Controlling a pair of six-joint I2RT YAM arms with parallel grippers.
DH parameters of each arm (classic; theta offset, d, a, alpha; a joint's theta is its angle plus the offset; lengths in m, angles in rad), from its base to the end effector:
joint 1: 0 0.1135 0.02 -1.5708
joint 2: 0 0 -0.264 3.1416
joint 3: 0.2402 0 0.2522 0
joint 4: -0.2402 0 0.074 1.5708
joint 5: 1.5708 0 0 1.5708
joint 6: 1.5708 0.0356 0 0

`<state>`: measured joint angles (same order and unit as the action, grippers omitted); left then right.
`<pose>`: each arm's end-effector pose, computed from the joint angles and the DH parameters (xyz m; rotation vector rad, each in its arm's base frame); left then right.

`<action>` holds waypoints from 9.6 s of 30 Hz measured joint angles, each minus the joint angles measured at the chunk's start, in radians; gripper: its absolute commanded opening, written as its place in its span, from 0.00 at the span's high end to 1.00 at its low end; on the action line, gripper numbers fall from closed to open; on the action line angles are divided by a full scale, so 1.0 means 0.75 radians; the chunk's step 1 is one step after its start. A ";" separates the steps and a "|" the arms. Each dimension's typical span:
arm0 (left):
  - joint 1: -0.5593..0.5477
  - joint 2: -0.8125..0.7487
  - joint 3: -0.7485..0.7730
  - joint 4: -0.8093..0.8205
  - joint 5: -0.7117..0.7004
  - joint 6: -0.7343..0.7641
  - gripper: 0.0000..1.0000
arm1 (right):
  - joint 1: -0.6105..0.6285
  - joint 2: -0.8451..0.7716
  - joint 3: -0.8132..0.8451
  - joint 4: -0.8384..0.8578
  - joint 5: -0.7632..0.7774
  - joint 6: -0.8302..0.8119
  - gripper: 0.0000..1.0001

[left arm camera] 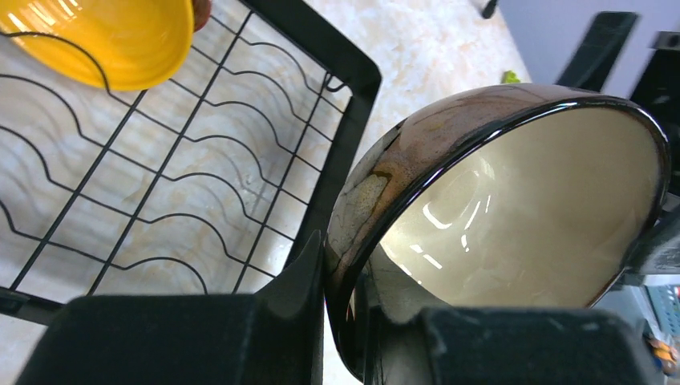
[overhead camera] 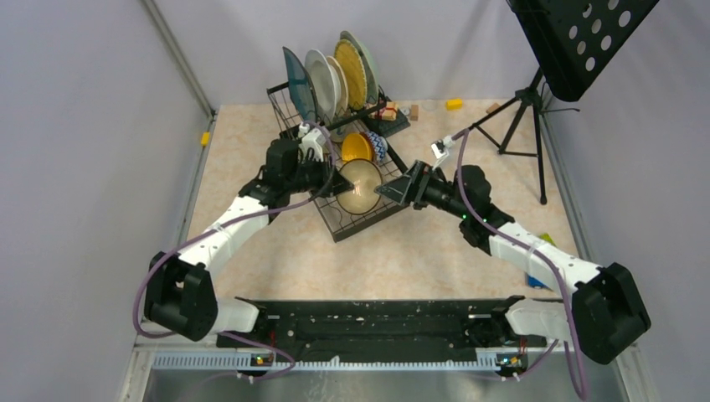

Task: Load the mixed dishes into the dish rack
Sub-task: Insert the bowl into the dish rack.

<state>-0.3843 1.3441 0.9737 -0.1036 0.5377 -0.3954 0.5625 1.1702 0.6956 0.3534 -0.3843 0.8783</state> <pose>0.2748 -0.1308 0.2903 0.3422 2.1040 -1.0238 0.2201 0.1545 0.2851 -0.0240 1.8908 1.3612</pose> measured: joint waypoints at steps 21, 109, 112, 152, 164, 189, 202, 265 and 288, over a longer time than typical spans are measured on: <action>0.117 -0.063 -0.015 0.111 0.273 0.021 1.00 | -0.003 0.167 0.096 0.239 -0.299 0.089 0.15; 0.114 -0.002 -0.134 0.341 0.275 -0.128 0.71 | 0.042 0.249 0.253 -0.033 -0.197 -0.082 0.43; 0.114 0.019 -0.134 0.332 0.269 -0.118 0.67 | 0.044 0.277 0.254 -0.034 -0.192 -0.071 0.46; 0.101 0.061 -0.134 0.205 0.064 -0.043 0.34 | 0.054 0.480 0.338 -0.222 0.031 -0.128 0.52; 0.093 0.033 -0.134 0.205 0.064 -0.033 0.34 | 0.049 0.651 0.427 -0.368 0.173 -0.262 0.53; 0.093 -0.194 -0.204 0.077 -0.295 0.014 0.23 | 0.049 0.678 0.701 -0.665 0.297 -0.655 0.58; 0.093 -0.352 -0.337 0.078 -0.472 -0.009 0.06 | 0.049 0.679 0.734 -0.747 0.339 -0.801 0.59; 0.093 -0.427 -0.465 0.013 -0.794 -0.139 0.01 | 0.085 0.683 0.835 -0.896 0.482 -1.220 0.64; 0.093 -0.389 -0.465 0.023 -0.739 -0.143 0.01 | 0.085 0.759 0.789 -0.810 0.532 -1.225 0.63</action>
<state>-0.3149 1.0527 0.6247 -0.0860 -0.0162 -0.5030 0.6262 1.7393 1.2877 -0.2543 0.0147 -0.0406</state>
